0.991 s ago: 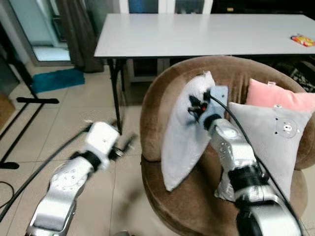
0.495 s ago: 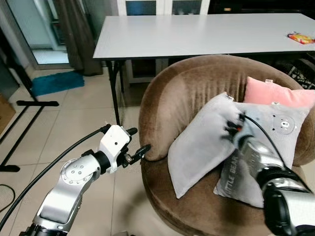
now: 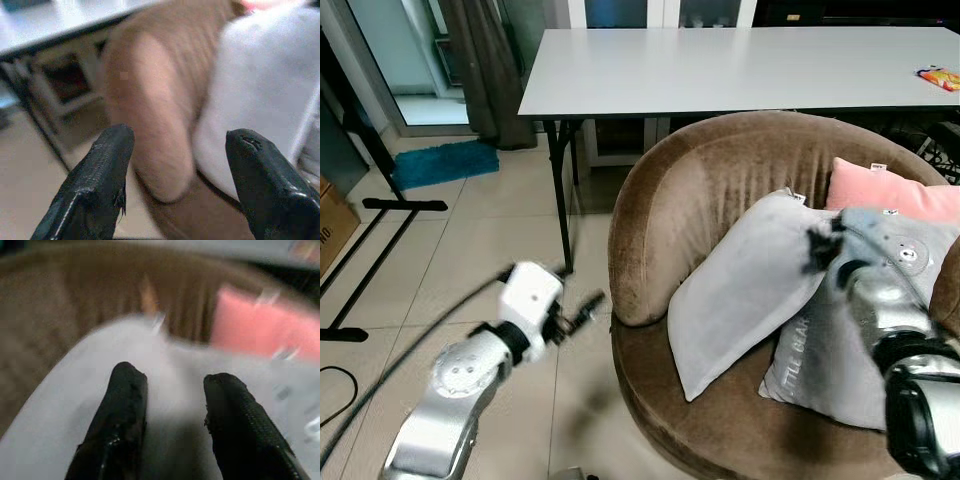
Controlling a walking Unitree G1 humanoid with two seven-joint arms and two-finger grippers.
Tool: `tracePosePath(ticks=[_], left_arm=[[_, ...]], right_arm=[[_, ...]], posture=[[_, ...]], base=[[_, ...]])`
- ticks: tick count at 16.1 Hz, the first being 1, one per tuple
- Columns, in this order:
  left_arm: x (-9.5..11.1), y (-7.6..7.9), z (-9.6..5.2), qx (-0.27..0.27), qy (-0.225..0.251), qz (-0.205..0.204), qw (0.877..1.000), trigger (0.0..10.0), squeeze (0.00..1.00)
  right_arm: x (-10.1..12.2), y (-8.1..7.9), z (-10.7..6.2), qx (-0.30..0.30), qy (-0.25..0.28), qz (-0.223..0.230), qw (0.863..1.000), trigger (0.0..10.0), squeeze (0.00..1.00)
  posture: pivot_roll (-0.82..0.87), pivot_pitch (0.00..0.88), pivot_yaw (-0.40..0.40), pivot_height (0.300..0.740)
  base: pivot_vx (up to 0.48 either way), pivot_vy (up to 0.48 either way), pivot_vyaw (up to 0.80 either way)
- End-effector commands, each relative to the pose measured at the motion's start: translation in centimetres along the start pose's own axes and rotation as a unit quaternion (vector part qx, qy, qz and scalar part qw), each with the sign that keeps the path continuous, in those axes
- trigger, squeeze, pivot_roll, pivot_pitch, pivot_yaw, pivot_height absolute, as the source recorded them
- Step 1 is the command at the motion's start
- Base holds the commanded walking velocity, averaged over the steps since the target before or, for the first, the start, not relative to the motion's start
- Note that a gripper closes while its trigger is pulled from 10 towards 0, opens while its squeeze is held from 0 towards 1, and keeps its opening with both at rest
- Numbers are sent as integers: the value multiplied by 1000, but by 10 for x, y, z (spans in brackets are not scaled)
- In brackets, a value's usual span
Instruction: Move the pillow to the sofa from floor
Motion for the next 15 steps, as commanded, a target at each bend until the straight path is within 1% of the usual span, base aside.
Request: tracePosePath(ticks=[1,2,3,4,5,6,7,9,10,11,12,15], left_arm=[[1,-4,-7,38,2,10,999,10000,0],[1,-5,-9,54,3,8,999,10000,0],[2,-6,-13,72,7,8,997,10000,0],[3,-7,-16,102,13,12,995,10000,0],[4,-9,-18,121,15,17,992,10000,0],[4,-10,-17,129,16,17,991,10000,0],[6,-12,-14,138,18,21,990,10000,0],[9,-12,-9,140,22,32,989,10000,0],[10,-13,-8,142,23,37,989,10000,0],[10,-15,-8,144,23,39,989,10000,0],[10,-16,-8,147,23,42,988,10000,0],[11,-17,-6,149,25,47,987,10000,0]], right_arm=[[12,7,-3,0,35,-32,999,10000,0],[15,7,-6,0,44,-38,998,10000,0],[23,-1,-12,12,69,-29,997,10000,0],[35,-25,-32,38,112,-5,993,10000,0],[39,-44,-49,54,128,19,990,10000,0],[40,-54,-56,59,133,33,989,10000,0],[31,-80,-69,74,129,72,986,10000,0],[15,-101,-80,73,95,96,988,10000,0],[15,-107,-84,72,87,100,989,10000,0],[17,-109,-85,71,87,104,988,10000,0],[29,-111,-88,77,103,107,986,10000,0],[38,-110,-88,74,114,104,985,10000,0]], posture=[[-59,0,5,740],[-59,0,5,740],[-61,0,3,740],[-60,0,-9,740],[-64,0,-12,740],[-67,0,-11,740],[-75,0,1,740],[-72,0,7,740],[-73,0,9,740],[-74,0,11,740],[-73,0,14,740],[-70,0,13,740]], base=[[0,0,0],[0,0,0],[0,0,0],[0,0,0],[0,0,0],[0,-439,0],[0,-480,-681],[0,-480,-788],[0,-480,-788],[0,-480,-744],[0,-480,0],[0,-480,0]])
Point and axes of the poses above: a point about 5 cm out from each wrist's last joint towards the gripper, its own z axis pointing out of the wrist towards the gripper, its own x axis along the axis of the wrist's last joint, y = z × x, the point moved 3 cm from there along z, pointing out of the wrist towards the gripper, and after that the axes turned 2 degrees about -z, right-handed, at the moved point
